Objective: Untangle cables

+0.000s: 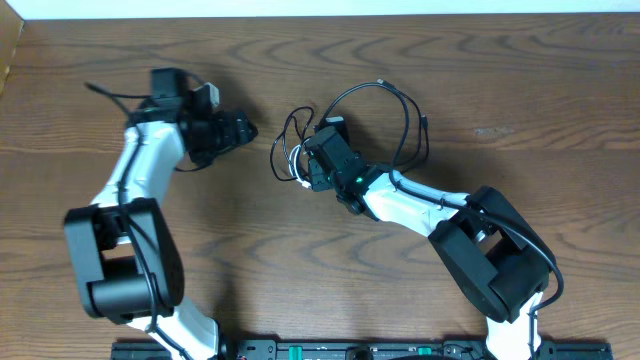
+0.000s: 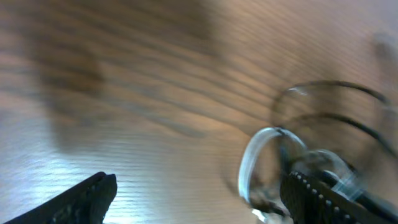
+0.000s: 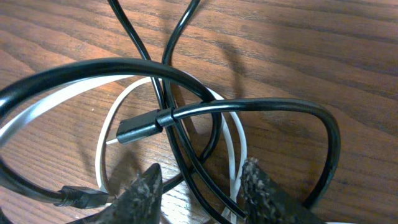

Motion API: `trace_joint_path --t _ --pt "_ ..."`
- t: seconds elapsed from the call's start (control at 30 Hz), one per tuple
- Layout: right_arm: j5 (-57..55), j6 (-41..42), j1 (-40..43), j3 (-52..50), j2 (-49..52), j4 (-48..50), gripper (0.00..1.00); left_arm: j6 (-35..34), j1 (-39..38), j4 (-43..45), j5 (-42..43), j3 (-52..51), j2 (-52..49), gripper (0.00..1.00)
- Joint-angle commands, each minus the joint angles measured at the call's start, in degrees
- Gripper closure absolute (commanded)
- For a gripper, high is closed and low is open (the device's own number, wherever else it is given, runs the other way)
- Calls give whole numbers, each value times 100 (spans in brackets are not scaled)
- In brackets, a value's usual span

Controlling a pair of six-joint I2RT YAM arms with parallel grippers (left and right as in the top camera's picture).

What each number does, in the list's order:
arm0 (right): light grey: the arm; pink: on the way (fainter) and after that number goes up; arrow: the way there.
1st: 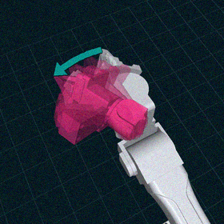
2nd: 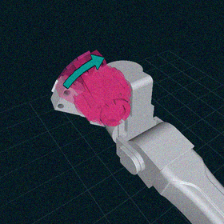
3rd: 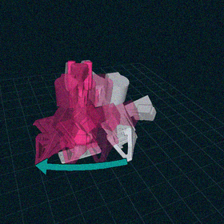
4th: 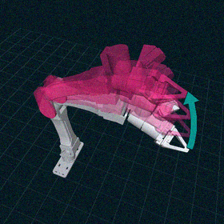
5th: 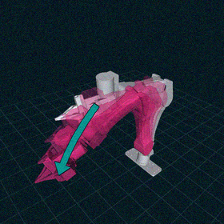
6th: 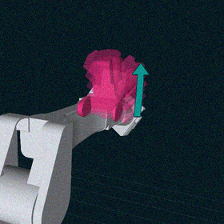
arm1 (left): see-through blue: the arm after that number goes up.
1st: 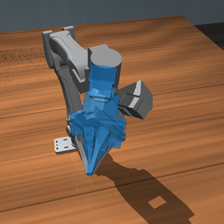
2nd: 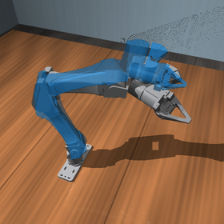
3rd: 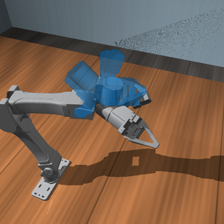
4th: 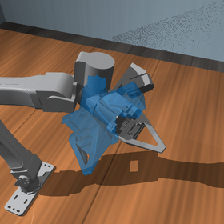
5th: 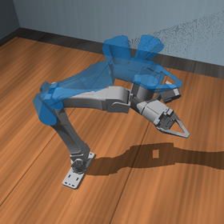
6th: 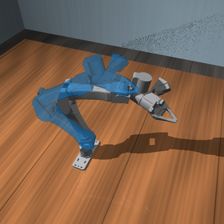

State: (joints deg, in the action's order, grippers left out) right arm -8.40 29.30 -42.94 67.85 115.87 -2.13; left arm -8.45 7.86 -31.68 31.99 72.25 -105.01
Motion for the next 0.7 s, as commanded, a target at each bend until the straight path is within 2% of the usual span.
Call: trace_joint_path --t 0.0,0.03,0.1,0.37,0.47,0.6,0.63,0.67 --pt "-136 -20 -9 -15 118 -17 60 1716 385 -155 3106 -72 33 12" --pt "-136 -20 -9 -15 125 -13 60 2371 505 -328 3939 -122 33 12" --pt "-129 -17 -9 -15 125 2 59 2761 546 -387 4332 -214 33 12" --pt "-109 -17 -24 -15 138 114 53 2863 138 63 4085 -358 31 11" --pt "-109 -17 -24 -15 138 111 52 2243 -92 339 3316 -358 31 11" --pt "-111 -17 -24 -15 142 114 51 791 -442 739 1596 -358 31 12" --pt "-111 -17 -24 -15 142 114 50 518 -549 761 1113 -358 31 14" --pt "-111 -17 -24 -15 142 114 50 328 -654 758 688 -358 31 21"
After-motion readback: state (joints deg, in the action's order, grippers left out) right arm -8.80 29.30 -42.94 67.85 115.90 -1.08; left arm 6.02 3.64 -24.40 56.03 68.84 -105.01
